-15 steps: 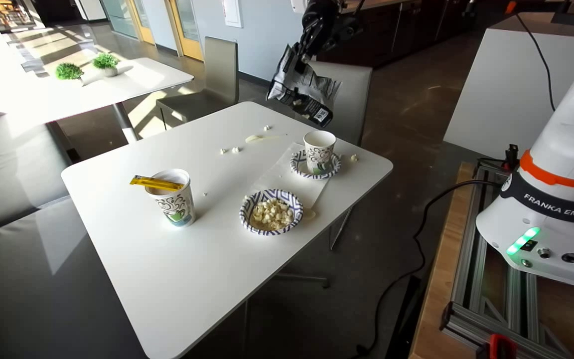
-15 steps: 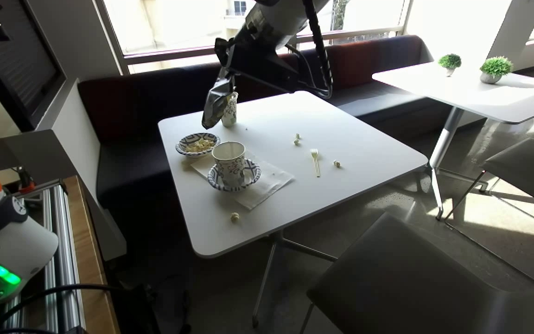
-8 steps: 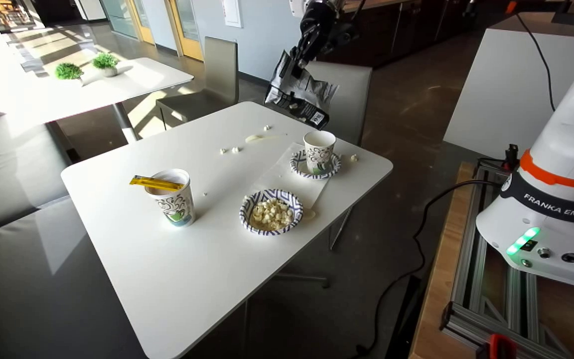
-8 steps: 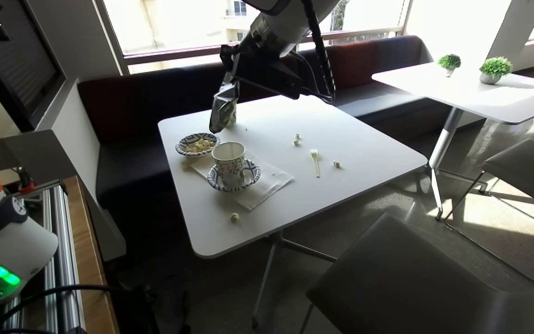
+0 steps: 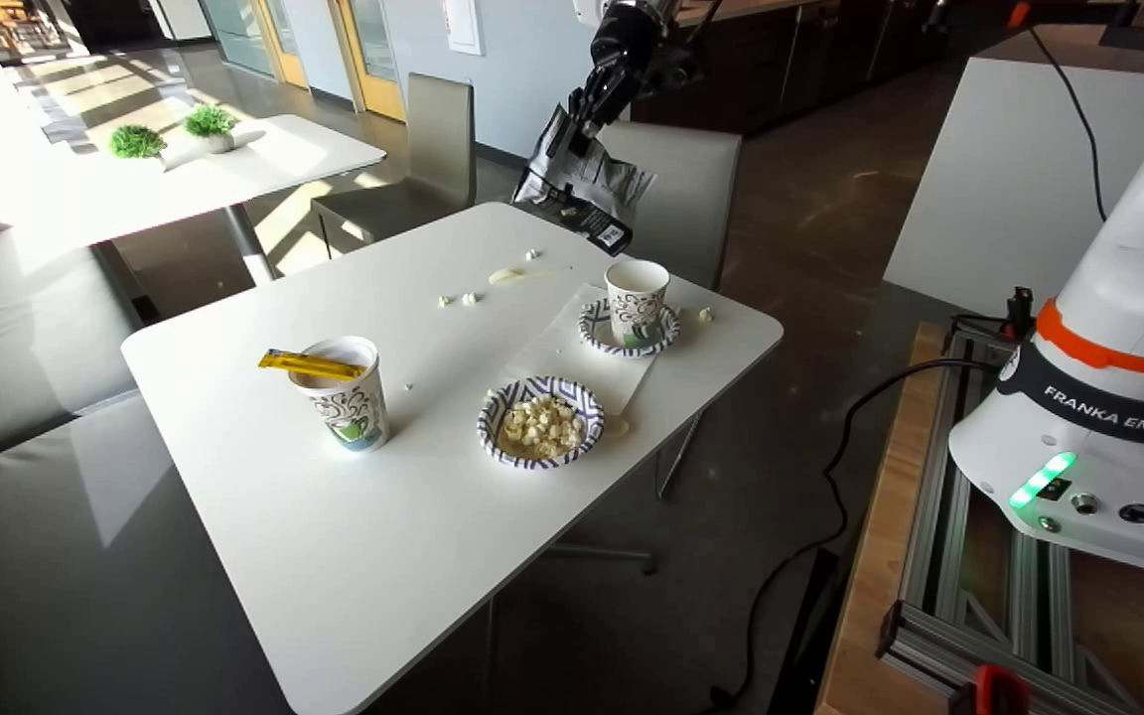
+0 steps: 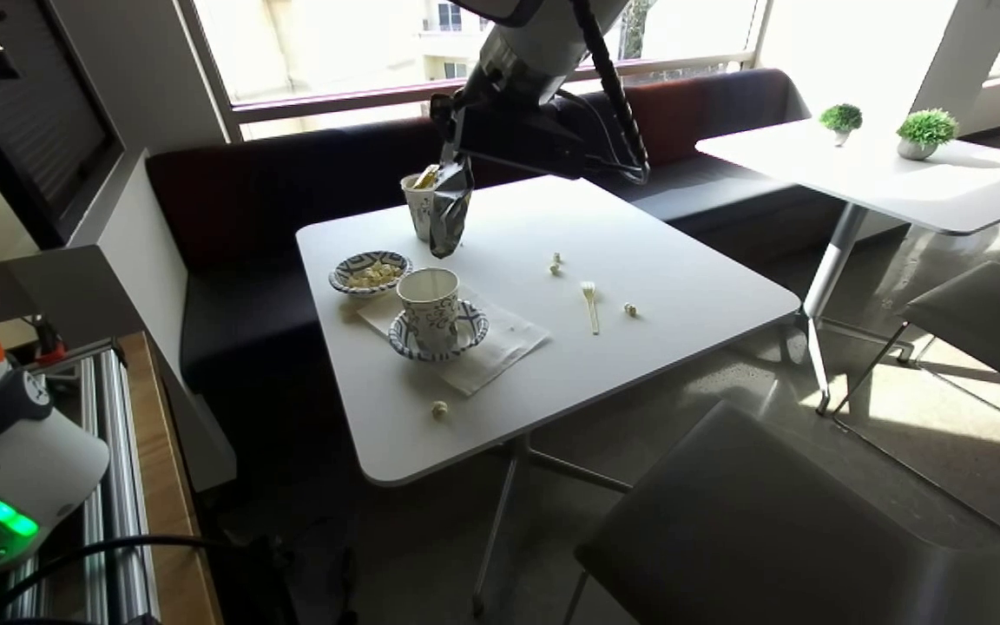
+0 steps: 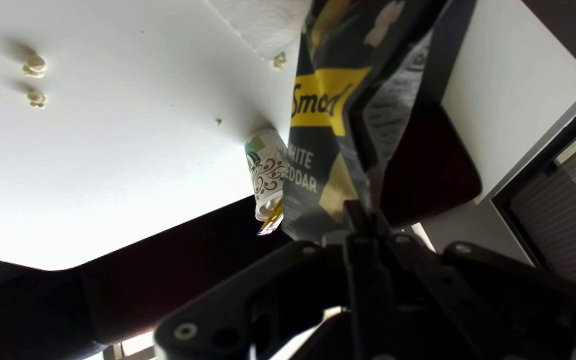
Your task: Pour the content in the snack package into the styrofoam cup
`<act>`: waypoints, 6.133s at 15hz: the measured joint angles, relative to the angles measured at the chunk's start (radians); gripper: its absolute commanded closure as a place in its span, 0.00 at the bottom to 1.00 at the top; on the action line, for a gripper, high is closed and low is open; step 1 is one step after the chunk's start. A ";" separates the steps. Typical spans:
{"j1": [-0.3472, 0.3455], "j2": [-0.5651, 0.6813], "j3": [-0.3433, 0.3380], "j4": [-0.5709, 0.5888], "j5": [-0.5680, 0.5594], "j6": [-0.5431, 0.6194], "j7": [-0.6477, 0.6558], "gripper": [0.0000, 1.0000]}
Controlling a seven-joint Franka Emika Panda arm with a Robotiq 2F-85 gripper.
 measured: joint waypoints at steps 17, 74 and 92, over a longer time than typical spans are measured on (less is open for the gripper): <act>-0.022 -0.012 -0.006 0.017 -0.001 -0.240 0.017 1.00; -0.010 0.021 0.009 -0.004 -0.094 -0.151 -0.269 1.00; -0.001 0.035 0.020 -0.001 -0.112 -0.081 -0.237 1.00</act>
